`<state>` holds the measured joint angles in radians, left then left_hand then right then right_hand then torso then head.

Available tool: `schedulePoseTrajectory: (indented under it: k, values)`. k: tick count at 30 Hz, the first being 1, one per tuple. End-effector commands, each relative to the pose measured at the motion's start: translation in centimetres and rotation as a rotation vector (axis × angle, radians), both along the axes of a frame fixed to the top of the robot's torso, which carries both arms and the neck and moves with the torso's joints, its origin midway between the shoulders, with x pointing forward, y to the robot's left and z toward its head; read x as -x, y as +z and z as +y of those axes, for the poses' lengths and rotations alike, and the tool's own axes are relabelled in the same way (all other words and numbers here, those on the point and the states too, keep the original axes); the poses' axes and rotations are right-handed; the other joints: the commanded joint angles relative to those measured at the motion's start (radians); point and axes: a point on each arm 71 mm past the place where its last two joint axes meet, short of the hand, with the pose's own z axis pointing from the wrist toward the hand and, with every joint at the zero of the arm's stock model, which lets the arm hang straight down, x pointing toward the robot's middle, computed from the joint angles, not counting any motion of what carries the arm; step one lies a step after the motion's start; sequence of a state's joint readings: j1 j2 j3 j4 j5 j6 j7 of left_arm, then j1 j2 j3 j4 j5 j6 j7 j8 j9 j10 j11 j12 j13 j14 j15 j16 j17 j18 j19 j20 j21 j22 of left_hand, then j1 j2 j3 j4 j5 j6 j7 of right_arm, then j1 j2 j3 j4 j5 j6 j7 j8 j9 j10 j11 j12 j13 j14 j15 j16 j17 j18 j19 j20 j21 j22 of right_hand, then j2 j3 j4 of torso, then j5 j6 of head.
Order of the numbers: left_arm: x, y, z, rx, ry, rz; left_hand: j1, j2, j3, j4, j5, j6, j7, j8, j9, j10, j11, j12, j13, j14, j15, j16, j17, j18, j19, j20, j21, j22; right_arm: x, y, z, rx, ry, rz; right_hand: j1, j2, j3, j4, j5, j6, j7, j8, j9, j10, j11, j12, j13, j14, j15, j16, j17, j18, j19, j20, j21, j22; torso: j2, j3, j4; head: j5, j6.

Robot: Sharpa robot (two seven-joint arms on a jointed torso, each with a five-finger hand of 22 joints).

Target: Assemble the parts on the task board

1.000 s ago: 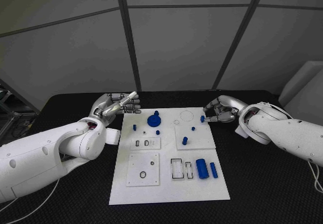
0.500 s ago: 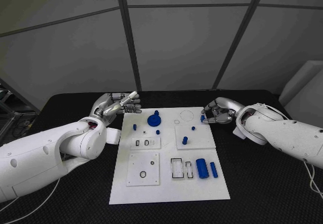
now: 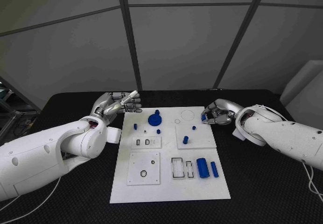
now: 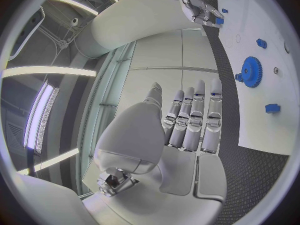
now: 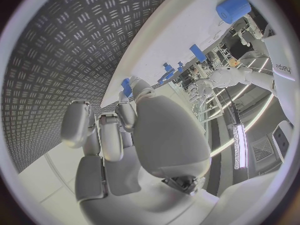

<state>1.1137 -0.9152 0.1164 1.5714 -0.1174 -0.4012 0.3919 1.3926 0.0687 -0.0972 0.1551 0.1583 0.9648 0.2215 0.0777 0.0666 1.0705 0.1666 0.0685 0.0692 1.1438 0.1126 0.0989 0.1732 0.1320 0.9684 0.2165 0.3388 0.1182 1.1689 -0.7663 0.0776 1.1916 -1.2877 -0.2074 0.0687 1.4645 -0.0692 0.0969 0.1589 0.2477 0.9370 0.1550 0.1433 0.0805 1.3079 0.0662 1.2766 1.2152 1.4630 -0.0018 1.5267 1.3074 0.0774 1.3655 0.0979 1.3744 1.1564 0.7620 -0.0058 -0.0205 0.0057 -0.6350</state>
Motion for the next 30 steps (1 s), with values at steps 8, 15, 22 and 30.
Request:
schedulePoseTrajectory:
  k: [8, 15, 22, 30]
  values:
    - [0.0, 0.2, -0.1, 0.006, -0.012, -0.011, 0.000, 0.009, 0.003, -0.004, -0.006, -0.001, 0.006, -0.004, -0.001, -0.007, 0.004, -0.003, -0.001, -0.002, 0.005, -0.005, 0.002, 0.050, 0.003, 0.005, -0.007, -0.002, -0.1, 0.2, 0.1, -0.006, -0.002, -0.020, 0.003, 0.030, 0.016, -0.003, 0.005, 0.054, -0.008, 0.023, 0.006, 0.015, -0.006, 0.013, 0.010, 0.089, -0.011, 0.003, 0.185, 0.001, 0.014, -0.003, 0.010, 0.011, 0.000, 0.0009, -0.0008, 0.002, -0.004]
    - [0.0, 0.2, -0.1, 0.006, -0.013, -0.010, 0.000, 0.009, 0.003, -0.004, -0.006, -0.001, 0.006, -0.004, -0.001, -0.007, 0.004, -0.003, -0.001, -0.002, 0.005, -0.005, 0.002, 0.050, 0.003, 0.005, -0.007, -0.002, -0.2, 0.4, 0.0, -0.034, -0.021, -0.044, 0.006, 0.044, 0.026, -0.007, 0.008, 0.092, -0.023, 0.040, 0.012, 0.032, -0.018, 0.028, 0.027, 0.091, -0.020, 0.007, 0.192, -0.003, 0.025, -0.010, 0.021, 0.033, 0.000, 0.0007, -0.0012, 0.001, -0.006]
    - [0.0, 0.2, -0.1, 0.005, -0.013, -0.009, 0.000, 0.009, 0.003, -0.004, -0.006, -0.001, 0.006, -0.004, -0.001, -0.007, 0.004, -0.003, -0.001, -0.002, 0.005, -0.005, 0.002, 0.050, 0.003, 0.005, -0.007, -0.002, -0.2, 0.6, 0.1, -0.054, -0.054, -0.063, 0.007, 0.052, 0.033, -0.010, 0.007, 0.106, -0.031, 0.047, 0.014, 0.040, -0.025, 0.034, 0.034, 0.092, -0.026, 0.008, 0.194, -0.004, 0.029, -0.016, 0.025, 0.039, 0.000, 0.0005, 0.0002, -0.002, -0.007]
    - [0.0, 0.2, 0.1, 0.003, -0.010, -0.008, 0.000, 0.009, 0.003, -0.004, -0.006, -0.001, 0.006, -0.004, -0.001, -0.007, 0.004, -0.003, -0.001, -0.002, 0.005, -0.005, 0.002, 0.050, 0.003, 0.005, -0.007, -0.002, 0.8, 1.5, 1.3, -0.106, -0.051, -0.085, 0.013, 0.058, 0.042, -0.016, 0.005, 0.107, -0.033, 0.046, 0.015, 0.042, -0.028, 0.034, 0.036, 0.092, -0.030, 0.008, 0.195, -0.005, 0.031, -0.019, 0.026, 0.042, -0.003, 0.0002, -0.0026, -0.001, -0.007]
